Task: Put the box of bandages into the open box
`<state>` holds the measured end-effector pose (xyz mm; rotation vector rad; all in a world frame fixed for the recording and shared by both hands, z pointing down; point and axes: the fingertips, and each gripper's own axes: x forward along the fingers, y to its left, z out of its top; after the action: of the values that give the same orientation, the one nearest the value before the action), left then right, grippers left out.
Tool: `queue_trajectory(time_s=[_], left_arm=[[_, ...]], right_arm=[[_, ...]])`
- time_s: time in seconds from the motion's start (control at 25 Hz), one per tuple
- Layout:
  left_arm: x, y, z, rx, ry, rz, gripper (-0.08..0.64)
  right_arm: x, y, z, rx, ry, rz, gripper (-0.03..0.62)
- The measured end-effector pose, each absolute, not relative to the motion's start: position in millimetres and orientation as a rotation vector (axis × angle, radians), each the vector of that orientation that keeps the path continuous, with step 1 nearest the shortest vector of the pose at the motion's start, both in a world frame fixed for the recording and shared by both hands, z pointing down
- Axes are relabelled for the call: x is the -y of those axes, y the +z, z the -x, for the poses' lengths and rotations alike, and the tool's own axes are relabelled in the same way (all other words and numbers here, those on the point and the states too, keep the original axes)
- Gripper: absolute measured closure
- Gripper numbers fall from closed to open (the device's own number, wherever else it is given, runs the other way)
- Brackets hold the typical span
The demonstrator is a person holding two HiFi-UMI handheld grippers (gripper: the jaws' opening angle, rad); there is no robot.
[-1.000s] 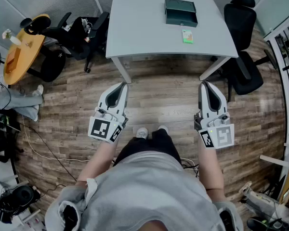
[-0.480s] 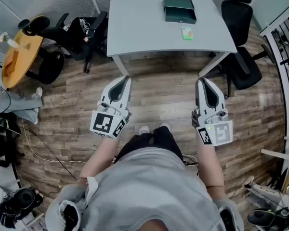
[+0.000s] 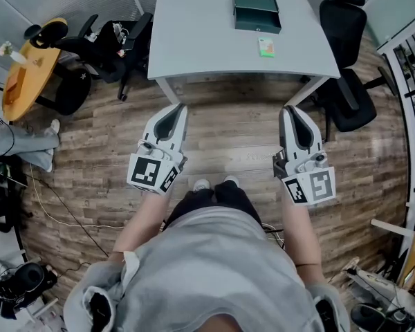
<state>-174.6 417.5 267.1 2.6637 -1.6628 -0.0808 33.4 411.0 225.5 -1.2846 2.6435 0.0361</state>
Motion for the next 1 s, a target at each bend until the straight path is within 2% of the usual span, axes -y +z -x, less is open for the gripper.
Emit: queue_trajectory(time_s=[0.48, 1.0], left_arm=[[-372.2, 265.3, 107.2, 1.758, -0.092, -2.615, 0.538], [-250.0, 274.4, 121.3, 1.721, -0.100, -2.634, 0.538]], right_arm=[[-350.5, 221.7, -107.7, -2.637, 0.007, 1.198, 0.535], [-236.4, 231.9, -92.1, -2.626, -0.002, 1.249, 0.535]])
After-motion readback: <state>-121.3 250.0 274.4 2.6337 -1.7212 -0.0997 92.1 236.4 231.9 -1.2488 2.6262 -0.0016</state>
